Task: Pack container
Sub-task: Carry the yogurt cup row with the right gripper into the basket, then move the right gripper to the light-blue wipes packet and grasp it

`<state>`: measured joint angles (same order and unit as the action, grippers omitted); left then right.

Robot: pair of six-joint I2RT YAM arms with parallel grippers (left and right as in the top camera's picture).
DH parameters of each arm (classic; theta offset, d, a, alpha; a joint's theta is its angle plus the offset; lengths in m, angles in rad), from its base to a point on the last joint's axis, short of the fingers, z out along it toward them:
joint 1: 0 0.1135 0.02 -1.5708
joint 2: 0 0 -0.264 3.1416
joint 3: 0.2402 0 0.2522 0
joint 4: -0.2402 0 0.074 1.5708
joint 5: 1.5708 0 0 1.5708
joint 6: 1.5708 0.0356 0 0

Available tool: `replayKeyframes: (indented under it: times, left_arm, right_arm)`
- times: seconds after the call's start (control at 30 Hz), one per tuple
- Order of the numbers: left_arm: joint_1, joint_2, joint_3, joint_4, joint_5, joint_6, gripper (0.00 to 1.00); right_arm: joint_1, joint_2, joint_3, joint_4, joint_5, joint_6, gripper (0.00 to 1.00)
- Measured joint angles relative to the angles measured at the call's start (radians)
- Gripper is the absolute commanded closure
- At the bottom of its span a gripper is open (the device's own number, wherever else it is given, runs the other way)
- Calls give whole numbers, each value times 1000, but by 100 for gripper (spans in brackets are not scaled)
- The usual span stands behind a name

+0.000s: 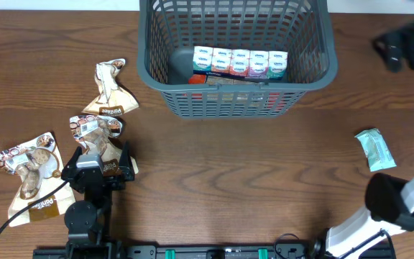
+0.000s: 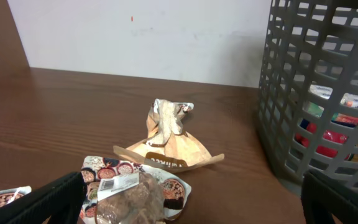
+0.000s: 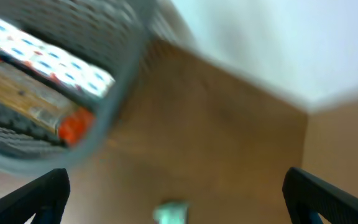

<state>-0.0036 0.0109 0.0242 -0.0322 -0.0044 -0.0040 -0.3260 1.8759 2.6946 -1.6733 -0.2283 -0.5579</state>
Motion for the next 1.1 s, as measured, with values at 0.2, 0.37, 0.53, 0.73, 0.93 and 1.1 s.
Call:
replayKeyframes:
  times: [0.2, 0.37, 0.53, 0.73, 0.93, 1.1]
  left_arm:
    - [0, 0, 0, 0, 0, 0, 1]
    - [0, 0, 0, 0, 0, 0, 1]
    - [0, 0, 0, 0, 0, 0, 1]
    - [0, 0, 0, 0, 0, 0, 1]
    - [0, 0, 0, 0, 0, 0, 1]
    - [0, 0, 0, 0, 0, 0, 1]
  right_arm:
    - [-152, 67, -202, -17, 1, 146, 1]
    - [-157, 79, -455, 26, 27, 167, 1]
    - [-157, 79, -720, 93, 50, 183, 1]
    - [-156, -11, -1010, 183, 34, 198, 1]
    - [-130, -322, -1146, 196, -5, 205, 1]
    - [-112, -550, -1233, 261, 23, 204, 1]
